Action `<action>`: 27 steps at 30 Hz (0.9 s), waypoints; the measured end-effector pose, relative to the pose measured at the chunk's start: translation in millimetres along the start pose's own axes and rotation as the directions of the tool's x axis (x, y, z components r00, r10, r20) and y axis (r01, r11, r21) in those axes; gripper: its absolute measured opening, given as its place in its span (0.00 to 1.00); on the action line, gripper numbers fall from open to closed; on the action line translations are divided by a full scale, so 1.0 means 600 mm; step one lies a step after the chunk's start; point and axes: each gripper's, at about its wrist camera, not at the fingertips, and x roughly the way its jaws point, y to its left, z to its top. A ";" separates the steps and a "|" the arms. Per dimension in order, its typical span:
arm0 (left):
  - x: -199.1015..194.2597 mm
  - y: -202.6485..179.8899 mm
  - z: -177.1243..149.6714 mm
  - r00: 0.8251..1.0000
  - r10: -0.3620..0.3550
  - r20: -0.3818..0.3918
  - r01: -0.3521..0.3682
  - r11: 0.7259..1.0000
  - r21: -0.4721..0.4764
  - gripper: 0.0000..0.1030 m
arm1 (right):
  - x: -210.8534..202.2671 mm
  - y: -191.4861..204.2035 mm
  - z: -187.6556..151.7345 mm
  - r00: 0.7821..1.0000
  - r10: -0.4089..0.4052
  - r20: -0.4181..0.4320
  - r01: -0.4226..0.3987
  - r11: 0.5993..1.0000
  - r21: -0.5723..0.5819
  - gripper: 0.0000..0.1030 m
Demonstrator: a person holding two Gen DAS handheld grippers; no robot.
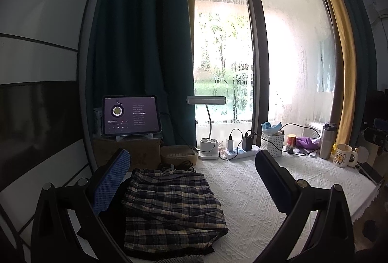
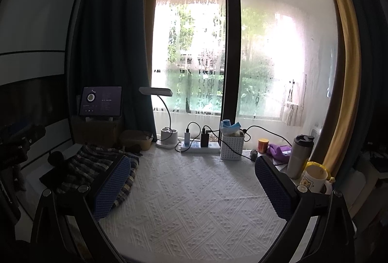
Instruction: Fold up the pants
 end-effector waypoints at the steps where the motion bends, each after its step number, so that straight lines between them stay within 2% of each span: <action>1: 0.000 -0.001 0.000 1.000 0.000 0.000 0.000 1.000 0.000 0.99 | 0.000 0.000 0.000 1.000 -0.001 -0.001 0.001 1.000 0.000 1.00; 27: -0.001 -0.012 0.000 1.000 -0.021 -0.003 0.021 1.000 0.001 0.99 | 0.004 -0.005 -0.007 1.000 -0.005 -0.008 0.005 1.000 0.004 1.00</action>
